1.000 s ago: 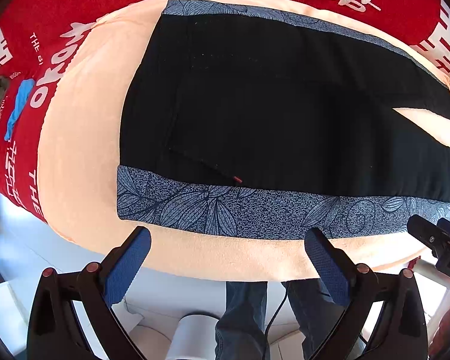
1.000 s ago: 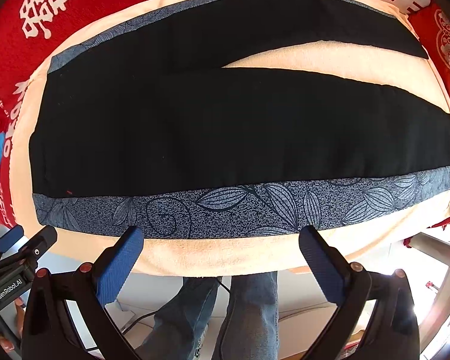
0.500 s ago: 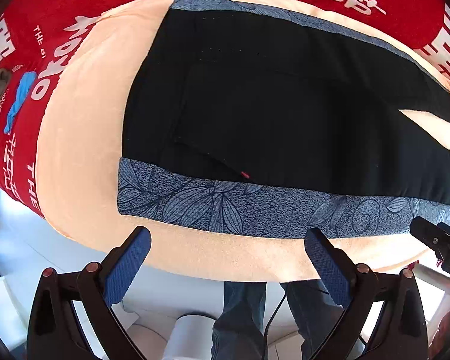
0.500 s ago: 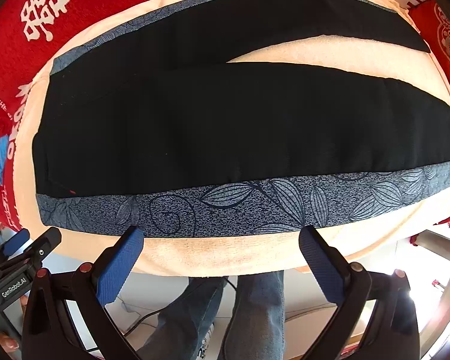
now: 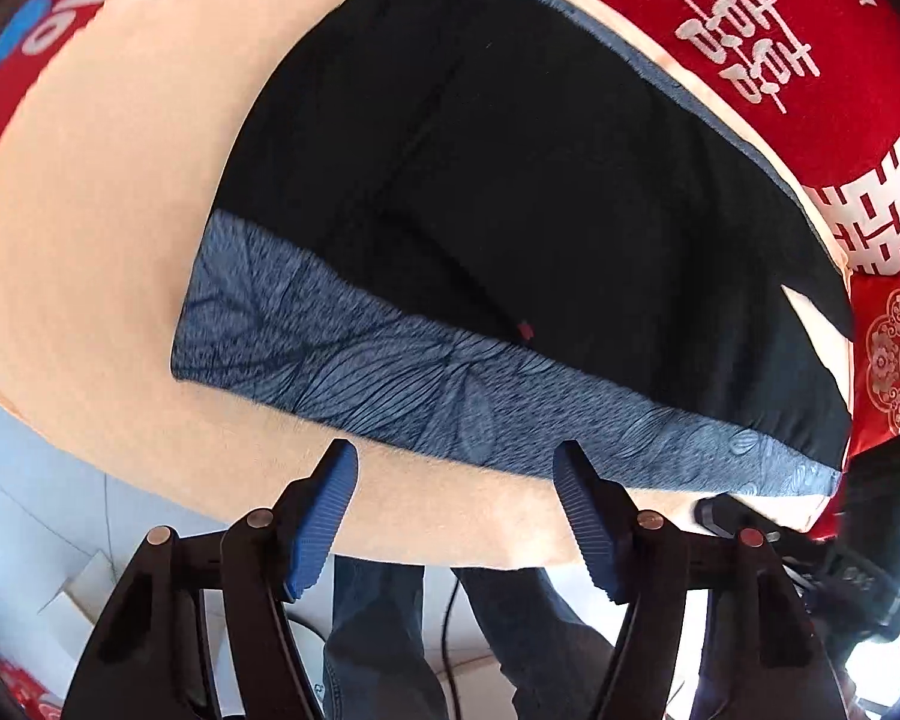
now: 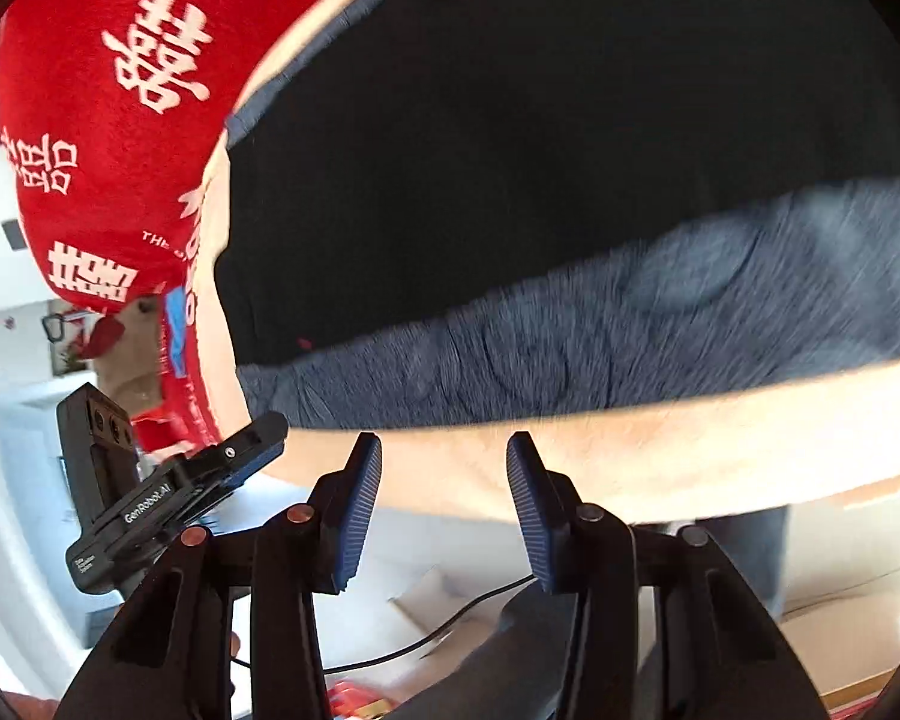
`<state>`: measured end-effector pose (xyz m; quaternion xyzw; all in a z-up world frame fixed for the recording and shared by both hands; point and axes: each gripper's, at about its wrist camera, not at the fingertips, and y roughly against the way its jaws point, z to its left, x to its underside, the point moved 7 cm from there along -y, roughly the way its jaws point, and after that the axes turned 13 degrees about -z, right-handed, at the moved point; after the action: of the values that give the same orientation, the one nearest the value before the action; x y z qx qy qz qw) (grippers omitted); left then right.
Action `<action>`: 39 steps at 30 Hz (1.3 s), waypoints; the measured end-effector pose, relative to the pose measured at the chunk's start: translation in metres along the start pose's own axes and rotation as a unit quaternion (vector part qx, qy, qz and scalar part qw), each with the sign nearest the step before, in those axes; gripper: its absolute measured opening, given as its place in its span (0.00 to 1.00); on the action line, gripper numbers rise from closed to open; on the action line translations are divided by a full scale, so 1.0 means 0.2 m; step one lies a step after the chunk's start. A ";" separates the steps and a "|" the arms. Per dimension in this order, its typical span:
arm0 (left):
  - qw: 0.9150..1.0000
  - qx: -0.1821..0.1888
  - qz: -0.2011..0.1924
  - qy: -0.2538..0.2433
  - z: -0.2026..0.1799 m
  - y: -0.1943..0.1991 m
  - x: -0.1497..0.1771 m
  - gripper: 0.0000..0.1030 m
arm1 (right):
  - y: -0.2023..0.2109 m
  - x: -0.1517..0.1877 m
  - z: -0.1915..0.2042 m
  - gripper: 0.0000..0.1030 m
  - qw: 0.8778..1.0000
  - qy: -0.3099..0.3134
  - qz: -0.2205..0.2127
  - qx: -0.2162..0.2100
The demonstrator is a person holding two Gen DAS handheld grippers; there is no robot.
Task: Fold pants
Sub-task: 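Grasp the patterned waistband with the left gripper while the right gripper grasps it too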
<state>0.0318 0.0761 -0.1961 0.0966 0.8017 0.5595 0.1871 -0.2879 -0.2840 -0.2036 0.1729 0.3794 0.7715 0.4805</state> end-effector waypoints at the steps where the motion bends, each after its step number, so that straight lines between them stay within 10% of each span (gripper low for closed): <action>1: 1.000 0.005 0.001 0.007 0.02 -0.01 0.02 0.68 | -0.04 0.03 -0.03 0.47 1.000 -0.005 0.005 -0.002; 10: 0.998 0.052 0.020 0.041 0.09 -0.13 0.09 0.68 | -0.18 -0.07 -0.12 0.46 0.991 -0.096 -0.042 -0.077; 13: 0.996 0.070 0.018 0.056 0.09 -0.14 0.08 0.72 | -0.16 -0.11 -0.10 0.15 0.986 -0.116 -0.049 -0.104; 22: 0.978 0.145 0.001 0.148 0.00 -0.15 -0.03 0.74 | 0.02 -0.14 -0.01 0.14 0.981 -0.096 -0.050 -0.160; 26: 0.975 0.160 -0.009 0.153 -0.01 -0.14 -0.08 0.25 | -0.03 -0.15 -0.02 0.18 0.985 -0.087 -0.037 -0.143; 33: 0.986 0.133 -0.009 0.103 -0.06 -0.10 -0.13 0.19 | 0.02 -0.14 -0.17 0.11 0.976 -0.163 -0.056 -0.133; 39: 0.988 0.129 -0.049 0.072 -0.25 0.14 -0.34 0.19 | 0.29 -0.38 0.17 0.11 0.987 -0.046 -0.071 -0.138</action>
<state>0.0710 0.0184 -0.1418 0.0401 0.8820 0.4475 0.1418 -0.2648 -0.3507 -0.1310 0.1132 0.2579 0.7715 0.5705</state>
